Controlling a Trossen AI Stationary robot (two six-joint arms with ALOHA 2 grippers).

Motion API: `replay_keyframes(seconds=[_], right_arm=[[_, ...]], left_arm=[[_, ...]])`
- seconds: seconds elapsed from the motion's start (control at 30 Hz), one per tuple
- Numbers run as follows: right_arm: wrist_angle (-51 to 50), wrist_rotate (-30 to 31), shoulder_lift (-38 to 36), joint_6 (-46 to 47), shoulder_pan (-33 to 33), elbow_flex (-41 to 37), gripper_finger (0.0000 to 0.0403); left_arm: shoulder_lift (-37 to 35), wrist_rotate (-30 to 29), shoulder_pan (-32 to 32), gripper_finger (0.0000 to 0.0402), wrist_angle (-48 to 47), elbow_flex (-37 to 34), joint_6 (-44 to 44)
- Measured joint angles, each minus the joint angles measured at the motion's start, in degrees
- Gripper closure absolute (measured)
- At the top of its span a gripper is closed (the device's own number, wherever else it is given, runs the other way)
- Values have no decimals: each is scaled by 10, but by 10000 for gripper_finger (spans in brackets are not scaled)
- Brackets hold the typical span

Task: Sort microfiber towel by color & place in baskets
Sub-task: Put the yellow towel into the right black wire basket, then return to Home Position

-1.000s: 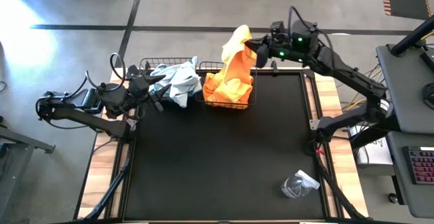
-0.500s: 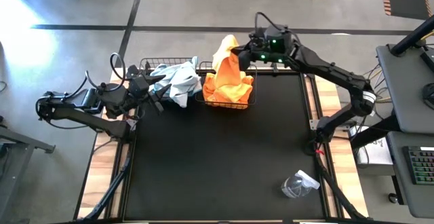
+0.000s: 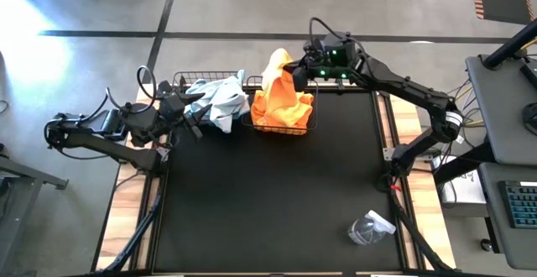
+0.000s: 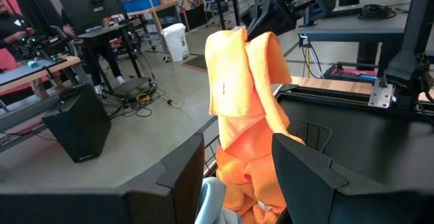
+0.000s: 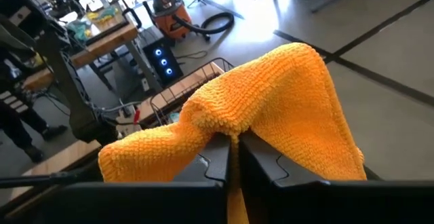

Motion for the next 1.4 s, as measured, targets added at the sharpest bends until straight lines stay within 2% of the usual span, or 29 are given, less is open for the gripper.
replay_keyframes(seconds=[0.23, 0.5, 0.67, 0.87, 1.03, 1.27, 1.4], right_arm=[[-10, 0, 1, -39, 0, 0, 341], [-10, 2, 1, -41, 0, 0, 272], [-17, 2, 1, -41, 0, 0, 247], [-43, 2, 1, -40, 0, 0, 242], [-87, 2, -1, -14, 0, 0, 254], [-117, 1, -19, 2, 7, 0, 271], [-116, 0, -37, 6, 15, 0, 272]], left_arm=[[0, 0, 0, 243, 0, 0, 0], [0, 0, 0, 243, 0, 0, 0], [0, 0, 0, 243, 0, 0, 0], [0, 0, 0, 243, 6, 0, 0], [-4, 0, 0, 243, 39, 0, 9], [-20, 0, 0, 243, 40, 0, 40], [-23, 1, 0, 243, 28, 24, 58]])
